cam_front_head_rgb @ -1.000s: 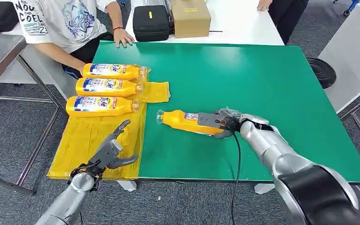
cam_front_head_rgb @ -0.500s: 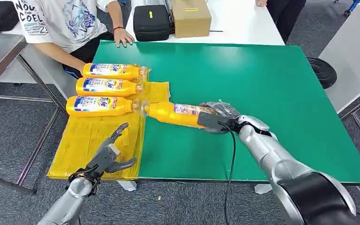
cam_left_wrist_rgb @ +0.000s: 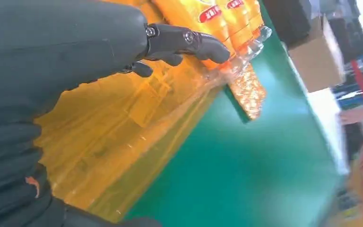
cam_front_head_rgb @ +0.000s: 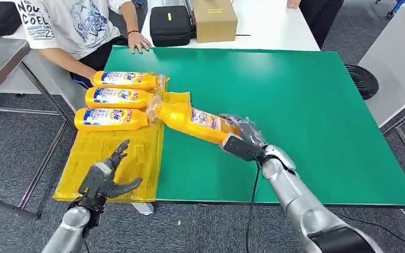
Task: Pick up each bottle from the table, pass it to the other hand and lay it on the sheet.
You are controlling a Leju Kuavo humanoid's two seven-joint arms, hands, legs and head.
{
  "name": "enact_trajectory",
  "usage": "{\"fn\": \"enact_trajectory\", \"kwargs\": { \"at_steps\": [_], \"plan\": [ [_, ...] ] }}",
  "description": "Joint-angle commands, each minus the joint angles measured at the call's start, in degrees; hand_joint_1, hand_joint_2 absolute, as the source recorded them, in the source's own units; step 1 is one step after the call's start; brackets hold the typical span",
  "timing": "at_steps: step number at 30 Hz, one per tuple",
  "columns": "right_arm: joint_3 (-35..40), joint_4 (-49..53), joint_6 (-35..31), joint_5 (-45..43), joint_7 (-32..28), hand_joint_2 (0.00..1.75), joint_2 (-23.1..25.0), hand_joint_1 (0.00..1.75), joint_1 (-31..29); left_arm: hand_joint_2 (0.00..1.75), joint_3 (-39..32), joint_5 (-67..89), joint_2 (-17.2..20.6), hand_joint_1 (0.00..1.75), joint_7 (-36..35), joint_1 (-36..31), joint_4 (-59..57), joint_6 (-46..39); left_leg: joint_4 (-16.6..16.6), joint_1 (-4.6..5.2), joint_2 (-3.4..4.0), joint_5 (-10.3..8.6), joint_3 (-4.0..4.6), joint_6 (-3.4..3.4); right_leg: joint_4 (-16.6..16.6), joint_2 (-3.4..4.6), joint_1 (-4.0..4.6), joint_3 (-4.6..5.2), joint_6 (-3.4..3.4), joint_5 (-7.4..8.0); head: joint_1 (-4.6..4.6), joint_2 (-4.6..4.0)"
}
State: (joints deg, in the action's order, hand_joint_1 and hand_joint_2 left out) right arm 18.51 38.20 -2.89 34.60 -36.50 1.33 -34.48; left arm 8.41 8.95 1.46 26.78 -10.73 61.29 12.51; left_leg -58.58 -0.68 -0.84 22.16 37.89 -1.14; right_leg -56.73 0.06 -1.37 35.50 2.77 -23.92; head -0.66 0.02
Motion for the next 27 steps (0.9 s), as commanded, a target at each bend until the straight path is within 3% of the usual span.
{"fn": "enact_trajectory", "kwargs": {
  "at_steps": [1,8,27],
  "plan": [
    [2.19,3.75,2.39,-0.38,-1.88,1.75,7.56,1.75,5.75,1.75,-5.31,-16.33,-5.83,0.00,-1.06,-3.14,-2.81,7.91,0.02,-0.09,0.12,0.21,-0.45,0.05,0.08,0.02,0.13,-0.47,-0.24,-0.17,-0.02,0.00],
    [4.36,2.08,3.20,-0.21,-2.55,1.75,10.89,1.75,6.19,1.75,-1.24,-19.70,-7.15,0.00,-1.58,-4.44,-3.26,11.32,-0.01,-0.04,0.04,0.09,-0.16,0.01,0.01,-0.03,0.06,-0.16,-0.13,-0.08,0.00,0.00],
    [3.50,1.52,3.56,-0.64,-2.03,1.75,11.10,1.75,5.42,1.75,2.86,-29.03,-5.44,0.00,-1.10,-1.99,2.42,19.81,-0.01,-0.03,0.10,0.15,-0.28,0.02,0.03,0.00,0.07,-0.27,-0.17,-0.13,0.00,0.00]
  ]
}}
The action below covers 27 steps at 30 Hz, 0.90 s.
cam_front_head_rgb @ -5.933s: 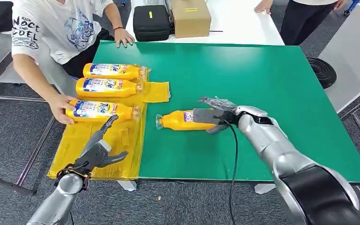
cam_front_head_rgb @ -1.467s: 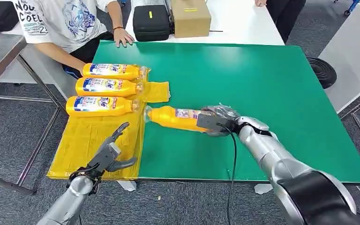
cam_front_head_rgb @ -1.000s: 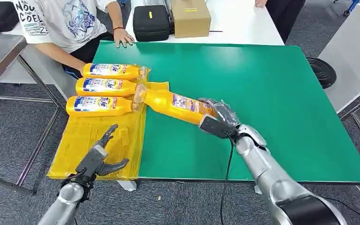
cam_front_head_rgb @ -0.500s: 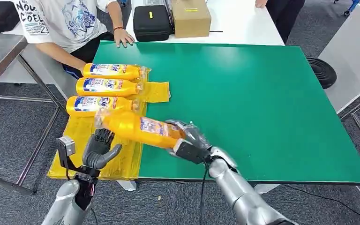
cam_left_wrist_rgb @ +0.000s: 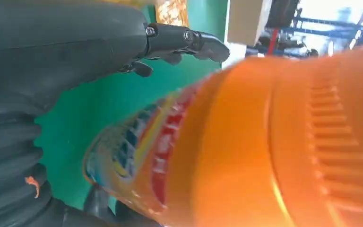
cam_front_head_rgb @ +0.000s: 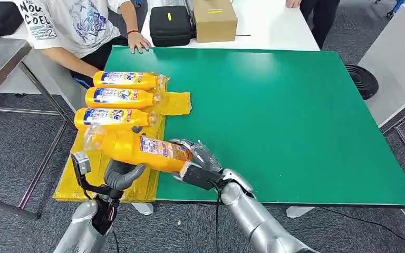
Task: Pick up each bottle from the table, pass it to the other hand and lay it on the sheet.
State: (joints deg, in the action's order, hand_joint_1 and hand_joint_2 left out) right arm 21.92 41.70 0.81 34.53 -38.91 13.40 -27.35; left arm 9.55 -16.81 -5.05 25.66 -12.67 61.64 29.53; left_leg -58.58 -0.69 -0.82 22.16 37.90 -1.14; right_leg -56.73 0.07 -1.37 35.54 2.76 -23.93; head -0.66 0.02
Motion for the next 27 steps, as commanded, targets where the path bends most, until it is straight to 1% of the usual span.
{"fn": "enact_trajectory", "kwargs": {
  "at_steps": [1,3,4,6,7,9,11,12,14,16,17,18,19,20,21,22,24,25,27],
  "plan": [
    [-0.53,-1.61,-0.21,-0.83,0.47,1.75,-1.18,1.75,-1.42,1.75,1.66,-3.34,1.19,0.00,0.09,0.51,2.97,2.87,0.00,-0.03,0.07,0.12,-0.25,0.01,0.04,0.00,0.06,-0.26,-0.14,-0.09,0.00,0.00],
    [-0.66,-1.62,-0.18,-0.82,0.46,1.75,-1.50,1.75,-1.34,1.75,1.69,-3.31,1.25,0.00,0.11,0.64,3.11,2.90,0.01,-0.01,0.03,0.08,-0.19,0.01,0.03,-0.03,0.03,-0.20,-0.11,-0.07,0.02,0.00],
    [-0.82,-1.49,-0.21,-0.87,0.48,1.75,-1.47,1.75,-1.28,1.75,1.79,-3.22,1.35,0.00,0.21,0.80,3.47,3.03,0.02,-0.02,0.08,0.15,-0.36,0.01,0.06,-0.01,0.06,-0.38,-0.17,-0.13,0.00,0.00],
    [-0.82,-1.49,-0.21,-0.87,0.48,1.75,-1.47,1.75,-1.28,1.75,1.79,-3.22,1.35,0.00,0.21,0.80,3.47,3.03,0.03,-0.02,0.01,0.03,-0.10,0.01,0.05,-0.03,0.03,-0.12,-0.08,-0.03,0.00,0.00],
    [-0.93,-1.55,-0.16,-0.81,0.48,1.75,-1.35,1.75,-1.34,1.75,1.78,-3.22,1.42,0.00,0.23,0.89,3.76,2.88,0.03,-0.02,0.01,0.09,-0.23,0.01,0.06,-0.05,0.05,-0.25,-0.13,-0.09,0.00,0.00],
    [-0.85,-2.53,0.58,-0.44,0.49,1.75,-0.83,1.75,-1.74,1.75,2.19,-2.35,1.71,0.00,0.54,0.81,4.05,1.44,0.02,-0.04,0.06,0.17,-0.38,0.02,0.07,-0.02,0.08,-0.40,-0.18,-0.14,0.00,0.00],
    [-0.33,-3.57,1.13,-0.07,0.40,1.75,-0.11,1.75,-2.16,1.75,2.84,-1.73,1.77,0.00,0.32,0.62,3.95,0.61,0.01,-0.01,0.06,0.07,-0.15,0.01,0.03,0.00,0.04,-0.14,-0.11,-0.06,0.00,0.00],
    [0.02,-4.15,1.30,0.10,0.25,1.75,0.31,1.75,-2.29,1.75,3.59,-0.76,1.88,0.00,0.09,0.47,3.97,0.11,0.01,-0.02,0.06,0.13,-0.30,0.02,0.04,-0.02,0.06,-0.30,-0.16,-0.12,0.00,0.00],
    [0.55,-4.90,1.42,0.23,-0.03,1.75,0.84,1.75,-2.66,1.75,4.71,0.87,1.90,0.00,0.08,0.18,3.78,-0.55,0.01,-0.02,0.05,0.06,-0.14,0.01,0.03,0.00,0.04,-0.14,-0.10,-0.05,0.00,0.00],
    [0.79,-5.09,1.48,0.27,-0.02,1.75,1.08,1.75,-2.83,1.75,5.19,1.53,1.72,0.00,0.13,0.01,3.64,-1.04,0.00,-0.02,0.12,0.13,-0.27,0.02,0.02,0.04,0.05,-0.26,-0.15,-0.10,0.00,0.00],
    [0.93,-5.10,1.51,0.28,-0.04,1.75,1.11,1.75,-2.90,1.75,5.50,2.16,1.81,1.10,0.42,-0.04,3.76,-1.32,0.00,-0.02,0.09,0.11,-0.24,0.02,0.03,0.02,0.05,-0.23,-0.14,-0.09,0.00,0.00],
    [0.98,-5.11,1.53,0.27,-0.01,1.75,1.18,1.75,-2.93,1.75,5.64,2.40,1.81,1.10,0.46,-0.10,3.72,-1.43,0.01,0.00,0.04,0.06,-0.14,0.01,0.01,-0.02,0.03,-0.15,-0.10,-0.06,0.00,0.00],
    [0.99,-5.08,1.52,0.26,0.01,1.75,1.27,1.75,-2.95,1.75,5.68,2.41,1.73,1.40,0.46,-0.15,3.75,-1.44,0.01,0.00,0.05,0.05,-0.11,0.01,0.00,0.00,0.02,-0.10,-0.09,-0.05,0.00,0.00],
    [1.09,-5.04,1.55,0.29,-0.01,1.75,1.26,1.75,-2.95,1.75,5.88,2.68,1.78,1.47,0.42,-0.23,3.74,-1.62,0.00,0.00,0.08,0.10,-0.22,0.01,0.01,0.01,0.03,-0.21,-0.13,-0.09,0.00,0.00],
    [1.32,-5.03,1.62,0.30,-0.03,1.75,1.23,1.75,-2.92,1.75,6.13,3.01,1.81,1.54,0.47,-0.33,3.79,-1.69,0.00,-0.02,0.07,0.08,-0.15,0.01,0.02,0.02,0.04,-0.16,-0.11,-0.06,0.00,0.00],
    [1.59,-5.14,1.70,0.38,-0.06,1.75,1.21,1.75,-2.93,1.75,6.23,3.06,1.71,1.47,0.47,-0.40,3.81,-1.66,0.01,0.00,0.04,0.05,-0.10,0.01,0.01,0.00,0.02,-0.11,-0.08,-0.05,0.00,0.00],
    [1.91,-5.44,1.79,0.41,-0.06,1.75,1.22,1.75,-2.95,1.75,6.42,3.21,1.49,1.45,0.34,-0.67,3.65,-1.45,-0.01,-0.02,0.09,0.17,-0.34,0.02,0.02,0.01,0.06,-0.35,-0.18,-0.15,0.02,0.00],
    [2.01,-5.52,1.80,0.49,-0.05,1.75,1.20,1.75,-2.90,1.75,6.57,3.23,1.31,1.48,0.28,-0.79,3.64,-1.34,-0.01,-0.02,0.08,0.11,-0.20,0.02,0.01,0.02,0.05,-0.21,-0.13,-0.08,0.00,0.00],
    [2.38,-5.75,1.88,0.54,-0.01,1.75,1.13,1.75,-2.90,1.75,6.67,3.29,1.17,1.47,0.16,-1.26,3.20,-1.19,0.01,0.00,0.02,0.04,-0.10,0.01,0.01,-0.02,0.02,-0.12,-0.09,-0.04,0.00,0.00]
  ]
}}
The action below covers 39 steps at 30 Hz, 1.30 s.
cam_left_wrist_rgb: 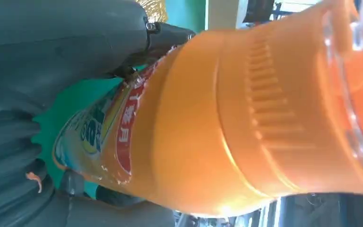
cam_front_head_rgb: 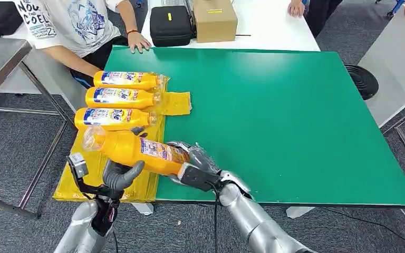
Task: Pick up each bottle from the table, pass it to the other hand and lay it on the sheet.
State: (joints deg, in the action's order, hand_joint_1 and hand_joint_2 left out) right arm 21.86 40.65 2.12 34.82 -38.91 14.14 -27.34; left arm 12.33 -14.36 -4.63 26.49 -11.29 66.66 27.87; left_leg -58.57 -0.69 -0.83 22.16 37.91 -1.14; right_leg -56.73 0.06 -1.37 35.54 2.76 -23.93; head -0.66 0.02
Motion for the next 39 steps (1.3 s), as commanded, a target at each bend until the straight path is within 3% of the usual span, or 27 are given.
{"fn": "enact_trajectory", "kwargs": {
  "at_steps": [1,3,7,8,9,10,11,22,25,27,30,39],
  "plan": [
    [2.65,-4.79,0.54,0.32,0.00,1.75,0.32,1.75,-2.89,1.75,4.06,0.93,0.70,1.52,-0.68,-2.94,-2.06,0.75,-0.01,-0.03,0.05,0.12,-0.25,0.02,0.01,-0.02,0.07,-0.27,-0.15,-0.11,0.00,0.00],
    [2.77,-4.86,0.42,0.41,0.16,1.75,0.24,1.75,-2.81,1.75,4.14,0.68,0.57,1.71,-0.35,-3.46,-2.44,1.43,0.00,-0.02,0.00,0.06,-0.14,0.02,0.01,-0.05,0.04,-0.15,-0.11,-0.07,0.00,0.00],
    [2.79,-5.20,0.02,0.76,1.05,1.75,-0.15,1.75,-2.36,1.75,3.72,0.40,0.69,1.75,0.41,-4.10,-2.84,2.06,0.02,0.00,0.01,0.03,-0.11,0.00,0.02,-0.03,0.01,-0.10,-0.07,-0.04,0.00,0.00],
    [2.75,-5.21,-0.15,0.87,1.33,1.75,-0.19,1.34,-2.34,1.75,3.49,0.45,0.61,1.75,0.64,-4.07,-2.85,1.95,0.01,-0.01,0.05,0.10,-0.25,0.00,0.04,-0.02,0.04,-0.26,-0.13,-0.09,0.00,0.00],
    [2.32,-5.19,-0.57,0.70,1.86,1.75,-0.11,0.26,-2.23,1.75,3.21,0.42,0.63,1.75,0.66,-4.00,-2.67,1.75,0.01,-0.01,0.04,0.07,-0.18,0.01,0.03,-0.02,0.04,-0.18,-0.10,-0.06,0.00,0.00],
    [2.32,-5.19,-0.57,0.70,1.86,1.75,-0.11,0.00,-2.23,1.75,3.21,0.42,0.63,1.75,0.66,-4.00,-2.67,1.75,0.02,-0.01,0.02,0.04,-0.13,0.01,0.03,-0.03,0.03,-0.13,-0.08,-0.04,0.00,0.00],
    [1.87,-4.97,-1.16,0.59,2.58,0.00,-0.04,0.00,-2.12,1.75,2.87,0.42,0.74,1.75,0.60,-3.77,-2.14,1.45,0.02,-0.02,0.02,0.09,-0.25,0.01,0.05,-0.05,0.05,-0.26,-0.13,-0.09,0.00,0.00],
    [-0.63,-0.39,-2.57,-0.80,3.33,0.00,-1.50,0.00,-0.92,1.75,0.53,4.91,2.46,1.75,0.34,-3.42,-0.99,-3.38,0.03,-0.01,0.03,0.05,-0.15,0.01,0.04,-0.03,0.03,-0.14,-0.10,-0.05,0.00,0.00],
    [-0.50,2.90,-2.73,-0.84,3.05,0.00,-2.18,0.00,0.64,1.75,-0.37,12.07,3.15,1.75,1.13,-4.39,-1.44,-11.05,0.03,-0.01,0.00,0.03,-0.11,0.01,0.03,-0.05,0.03,-0.10,-0.09,-0.04,-0.02,0.00],
    [0.03,6.90,-1.36,-1.62,1.92,0.00,-3.15,0.00,2.51,1.75,-1.60,21.46,4.71,1.75,1.59,-6.23,-2.21,-21.54,0.01,-0.03,-0.01,0.04,-0.11,0.02,0.03,-0.07,0.05,-0.12,-0.10,-0.06,0.00,0.00],
    [1.10,13.50,1.60,-3.04,0.95,0.00,-4.66,0.00,5.28,1.75,-4.18,30.57,7.37,1.75,0.57,-10.00,-4.94,-30.87,0.00,-0.06,-0.01,0.10,-0.25,0.03,0.03,-0.10,0.09,-0.27,-0.17,-0.12,-0.02,0.00],
    [-3.05,25.91,4.81,-7.59,1.15,0.00,-7.50,0.00,11.66,1.75,-3.29,42.86,14.53,1.75,-1.29,-17.78,-3.22,-35.01,-0.02,-0.14,-0.05,0.06,-0.16,0.04,0.01,-0.14,0.11,-0.16,-0.13,-0.10,0.02,0.00]
  ]
}}
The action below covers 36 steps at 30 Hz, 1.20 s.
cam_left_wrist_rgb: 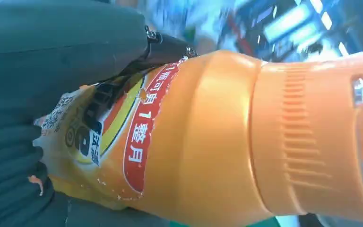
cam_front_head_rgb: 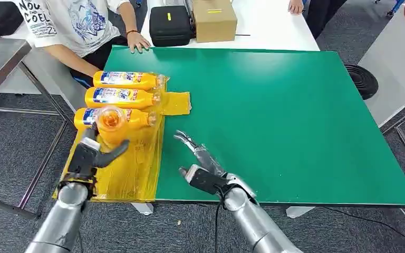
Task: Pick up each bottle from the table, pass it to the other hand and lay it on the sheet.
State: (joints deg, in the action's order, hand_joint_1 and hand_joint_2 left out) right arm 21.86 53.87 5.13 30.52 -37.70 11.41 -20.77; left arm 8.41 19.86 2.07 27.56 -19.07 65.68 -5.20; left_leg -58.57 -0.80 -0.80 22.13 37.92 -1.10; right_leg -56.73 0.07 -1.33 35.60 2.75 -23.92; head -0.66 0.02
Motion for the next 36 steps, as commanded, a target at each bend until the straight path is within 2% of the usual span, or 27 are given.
{"fn": "enact_trajectory", "kwargs": {
  "at_steps": [1,2,4,8,9,13,15,16,17,19,21,23,27,28,30,31,33,34,36],
  "plan": [
    [-4.07,13.41,1.98,-3.87,0.04,0.00,-4.94,0.00,5.49,1.75,1.69,10.71,8.72,1.75,-3.44,-11.70,-1.88,-1.75,-0.05,-0.04,-0.12,0.06,-0.07,0.00,-0.01,-0.18,0.05,-0.15,-0.10,-0.10,0.00,0.00],
    [-4.89,13.80,2.23,-4.08,0.10,0.00,-5.19,0.00,5.59,1.75,3.09,13.15,9.79,1.75,-5.40,-13.86,-1.83,-0.82,-0.06,-0.06,-0.08,0.12,-0.19,0.00,0.00,-0.16,0.07,-0.27,-0.14,-0.14,0.00,0.00],
    [-5.95,14.03,2.13,-4.29,0.18,0.00,-5.31,0.00,5.53,1.75,4.65,15.93,10.79,1.75,-7.67,-16.51,-2.24,0.51,-0.10,-0.08,-0.20,0.01,0.09,0.02,-0.05,-0.24,0.07,-0.02,-0.10,-0.07,0.00,0.00],
    [-6.01,13.97,2.20,-4.33,0.19,0.00,-5.10,0.00,5.46,1.75,4.66,15.85,10.52,1.75,-7.64,-16.35,-2.39,0.59,-0.07,-0.03,-0.08,0.06,-0.08,0.02,-0.04,-0.13,0.04,-0.14,-0.14,-0.09,0.00,0.00],
    [-6.96,13.95,1.95,-4.55,0.36,0.00,-4.68,0.00,5.56,1.75,7.93,20.25,12.67,1.75,-9.45,-17.73,-3.33,2.33,-0.01,-0.02,-0.04,0.02,-0.03,0.01,0.02,-0.06,0.02,-0.07,-0.09,-0.02,0.00,0.00],
    [-6.96,13.95,1.95,-4.55,0.36,0.00,-4.68,0.00,5.56,1.75,7.93,20.25,12.67,1.75,-9.45,-17.73,-3.33,2.33,-0.01,-0.02,-0.04,0.02,-0.03,0.01,0.02,-0.06,0.02,-0.07,-0.09,-0.02,0.00,0.00],
    [-8.04,14.63,1.89,-5.08,0.33,0.00,-4.63,0.00,6.08,1.75,11.44,23.93,15.41,1.75,-11.36,-19.54,-4.04,6.65,-0.02,-0.03,-0.03,0.06,-0.12,0.02,0.02,-0.08,0.04,-0.16,-0.13,-0.06,0.02,0.00],
    [-13.28,20.35,2.10,-7.47,-0.36,0.00,-5.09,0.00,9.12,1.75,23.46,29.42,27.43,1.75,-8.61,-23.23,-2.90,24.24,-0.01,-0.01,-0.03,0.05,-0.11,0.02,0.01,-0.06,0.03,-0.13,-0.13,-0.04,0.00,0.00],
    [-13.84,20.77,1.92,-7.72,-0.42,0.00,-4.94,0.00,9.34,1.75,24.53,29.57,28.50,1.75,-8.52,-23.59,-2.55,25.40,-0.03,-0.03,-0.01,0.12,-0.25,0.03,0.01,-0.07,0.05,-0.28,-0.19,-0.11,0.00,0.00],
    [-16.35,24.19,1.56,-8.75,-0.72,0.00,-4.88,0.00,11.13,1.75,27.20,28.53,33.59,1.75,-8.14,-23.91,0.91,28.63,-0.07,-0.05,0.17,0.09,-0.11,0.08,-0.06,0.14,0.10,-0.08,-0.17,-0.07,0.02,0.00],
    [-18.30,27.18,1.25,-9.16,-0.76,0.00,-4.88,0.00,12.87,1.75,26.87,26.33,37.92,1.75,-8.64,-22.29,5.05,29.92,-0.10,-0.07,0.30,0.10,-0.07,0.08,-0.08,0.26,0.13,0.02,-0.27,-0.03,0.02,0.00],
    [-20.81,30.57,1.10,-9.33,-0.73,0.00,-4.23,0.00,15.07,1.75,23.20,26.54,41.18,1.75,-11.43,-15.88,11.39,27.78,-0.12,-0.07,0.62,0.22,-0.14,0.10,-0.12,0.58,0.15,0.07,-0.32,-0.05,0.02,0.00],
    [-22.50,31.83,1.43,-9.18,-0.68,0.00,-3.69,0.00,16.35,1.75,16.63,27.21,41.53,1.75,-13.50,-5.53,17.96,25.58,0.08,0.01,0.75,0.26,-0.30,0.19,0.01,0.74,0.06,-0.03,-0.29,-0.03,-0.02,0.00],
    [-22.52,31.90,1.11,-9.02,-0.88,0.00,-3.69,0.00,16.66,1.75,15.17,27.99,41.12,1.75,-14.25,-3.47,19.19,24.73,0.06,0.00,0.61,0.19,-0.12,0.21,-0.02,0.62,0.06,0.10,-0.26,0.01,0.00,0.00],
    [-23.03,32.67,0.39,-8.79,-1.16,0.00,-3.22,0.00,17.63,1.75,12.76,31.28,38.73,1.75,-16.17,0.27,20.96,22.18,0.12,0.02,0.68,0.26,-0.30,0.22,0.05,0.64,0.05,-0.07,-0.34,-0.09,0.04,0.00],
    [-23.27,32.77,0.40,-8.82,-1.18,0.00,-2.96,0.00,17.75,1.75,12.29,32.28,37.47,1.75,-16.58,1.03,20.98,21.62,0.11,0.00,0.64,0.34,-0.47,0.21,0.08,0.57,0.08,-0.27,-0.38,-0.17,0.04,0.00],
    [-23.47,32.87,0.40,-8.78,-1.21,0.00,-2.69,0.00,17.96,1.75,12.08,33.40,35.57,1.75,-16.59,2.08,20.53,20.93,0.08,0.02,0.53,0.19,-0.13,0.24,0.02,0.51,0.03,0.07,-0.34,-0.07,0.00,0.00],
    [-23.47,32.64,0.43,-8.76,-1.24,0.00,-2.65,0.00,17.91,1.75,12.46,32.97,34.66,1.75,-16.04,2.35,19.77,21.08,0.13,0.00,0.50,0.26,-0.36,0.23,0.11,0.45,0.06,-0.19,-0.38,-0.13,0.04,0.00],
    [-23.38,32.22,0.36,-8.61,-1.52,0.00,-2.60,0.00,17.86,1.75,13.30,32.45,32.51,1.75,-15.21,2.82,18.04,21.11,0.10,0.02,0.47,0.17,-0.14,0.25,0.05,0.45,0.03,0.05,-0.36,-0.07,0.02,0.00]
  ]
}}
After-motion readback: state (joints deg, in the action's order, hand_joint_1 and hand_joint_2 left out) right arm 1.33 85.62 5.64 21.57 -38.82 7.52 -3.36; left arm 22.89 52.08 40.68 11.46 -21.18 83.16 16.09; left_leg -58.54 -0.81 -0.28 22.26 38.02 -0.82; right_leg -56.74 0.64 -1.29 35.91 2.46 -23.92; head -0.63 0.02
